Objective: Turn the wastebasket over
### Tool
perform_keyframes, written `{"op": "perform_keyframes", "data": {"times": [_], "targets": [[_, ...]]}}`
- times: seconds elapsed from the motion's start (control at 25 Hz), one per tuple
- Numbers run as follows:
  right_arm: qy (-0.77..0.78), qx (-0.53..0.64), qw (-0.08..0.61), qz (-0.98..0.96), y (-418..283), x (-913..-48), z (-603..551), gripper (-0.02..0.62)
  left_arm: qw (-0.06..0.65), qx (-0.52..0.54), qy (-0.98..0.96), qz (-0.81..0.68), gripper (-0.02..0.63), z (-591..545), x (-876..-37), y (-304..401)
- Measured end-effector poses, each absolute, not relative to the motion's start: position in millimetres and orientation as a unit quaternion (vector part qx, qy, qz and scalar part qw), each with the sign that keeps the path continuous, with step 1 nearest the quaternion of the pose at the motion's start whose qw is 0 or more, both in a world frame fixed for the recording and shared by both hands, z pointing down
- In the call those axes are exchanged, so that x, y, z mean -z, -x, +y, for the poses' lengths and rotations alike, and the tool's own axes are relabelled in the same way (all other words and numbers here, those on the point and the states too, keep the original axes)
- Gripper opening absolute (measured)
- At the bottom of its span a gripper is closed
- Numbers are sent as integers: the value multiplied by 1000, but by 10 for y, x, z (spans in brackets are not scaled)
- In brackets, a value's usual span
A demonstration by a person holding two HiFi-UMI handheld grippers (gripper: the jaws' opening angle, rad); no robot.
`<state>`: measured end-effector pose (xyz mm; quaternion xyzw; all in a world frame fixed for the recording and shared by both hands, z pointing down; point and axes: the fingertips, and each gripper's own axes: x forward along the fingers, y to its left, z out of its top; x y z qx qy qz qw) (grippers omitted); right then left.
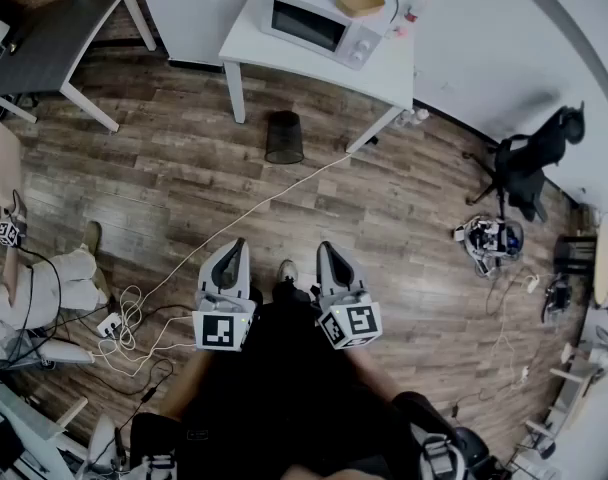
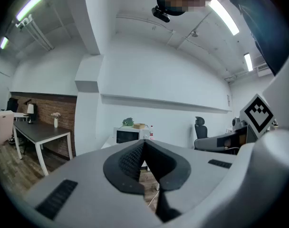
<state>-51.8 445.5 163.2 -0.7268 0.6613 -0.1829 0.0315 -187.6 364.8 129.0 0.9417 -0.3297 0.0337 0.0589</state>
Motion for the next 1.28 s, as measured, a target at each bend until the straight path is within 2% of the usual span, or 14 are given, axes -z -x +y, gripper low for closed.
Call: {"op": "perform_keyframes", "data": {"times": [0.56, 1.28], "targets": [[717, 182, 37, 671, 457, -1590, 4405, 31, 59, -44, -943, -324, 31, 3624, -1306, 1738], [699, 184, 39, 690, -18, -1677, 4507, 32, 57, -44, -937, -341, 31, 3854, -1301, 1228]]}}
